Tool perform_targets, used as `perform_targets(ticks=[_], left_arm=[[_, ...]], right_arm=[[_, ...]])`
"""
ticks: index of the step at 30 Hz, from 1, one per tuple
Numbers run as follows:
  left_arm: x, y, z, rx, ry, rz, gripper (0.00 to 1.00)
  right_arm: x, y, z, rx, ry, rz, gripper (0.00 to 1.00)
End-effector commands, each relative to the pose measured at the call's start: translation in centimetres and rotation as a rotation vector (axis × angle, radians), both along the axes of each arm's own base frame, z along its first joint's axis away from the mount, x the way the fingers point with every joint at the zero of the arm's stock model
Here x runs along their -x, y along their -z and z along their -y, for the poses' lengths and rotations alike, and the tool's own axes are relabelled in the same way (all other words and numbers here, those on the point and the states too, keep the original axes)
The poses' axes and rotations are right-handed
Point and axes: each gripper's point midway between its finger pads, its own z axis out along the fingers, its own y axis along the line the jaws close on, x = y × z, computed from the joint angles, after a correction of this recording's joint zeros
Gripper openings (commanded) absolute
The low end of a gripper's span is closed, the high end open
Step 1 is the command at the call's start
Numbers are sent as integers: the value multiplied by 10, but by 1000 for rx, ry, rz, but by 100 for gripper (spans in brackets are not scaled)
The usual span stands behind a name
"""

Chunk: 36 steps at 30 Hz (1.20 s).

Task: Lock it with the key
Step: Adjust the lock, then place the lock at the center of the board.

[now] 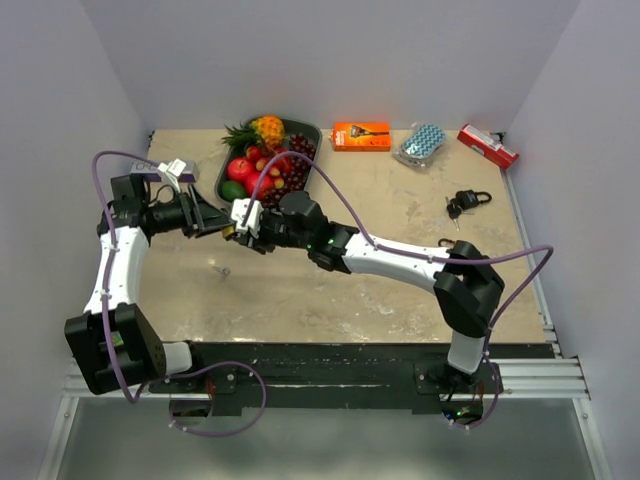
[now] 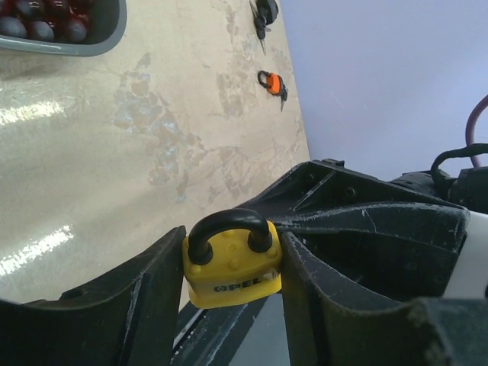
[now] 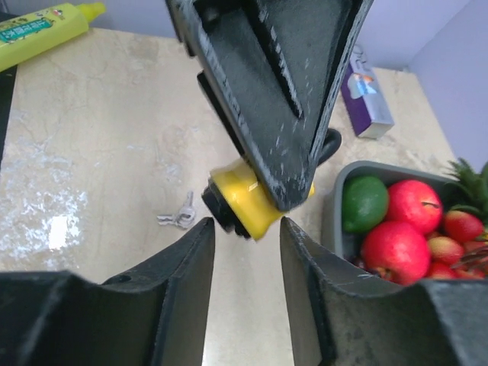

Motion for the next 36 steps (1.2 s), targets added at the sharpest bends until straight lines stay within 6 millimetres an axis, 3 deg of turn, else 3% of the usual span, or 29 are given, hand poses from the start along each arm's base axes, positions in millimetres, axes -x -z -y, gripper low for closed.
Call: perform_targets(ticks=[1, 3, 4, 9, 14, 20, 26, 36], left_arm=[[-11, -35, -12, -10, -38, 41, 0], [-26, -31, -29, -89, -92, 45, 0], [-25, -23, -36, -134, -89, 35, 0], [-33, 15, -69, -392, -100, 2, 0], [-19, 69, -112, -693, -102, -93, 0], [6, 126, -138, -864, -49, -274, 0], [15, 164, -144, -944, 15, -384, 0], [5, 193, -139, -983, 57, -447, 2]], right_arm=[[0, -48, 21, -89, 18, 134, 46], [7, -44, 32, -58, 11, 136, 49], [10, -34, 38, -34, 10, 125, 52], [15, -20, 60, 18, 35, 85, 60], [-1, -22, 78, 25, 138, 22, 81], [-22, -16, 108, 35, 244, -58, 99], [-33, -7, 129, 62, 295, -83, 99], [-39, -2, 146, 74, 337, -95, 99]])
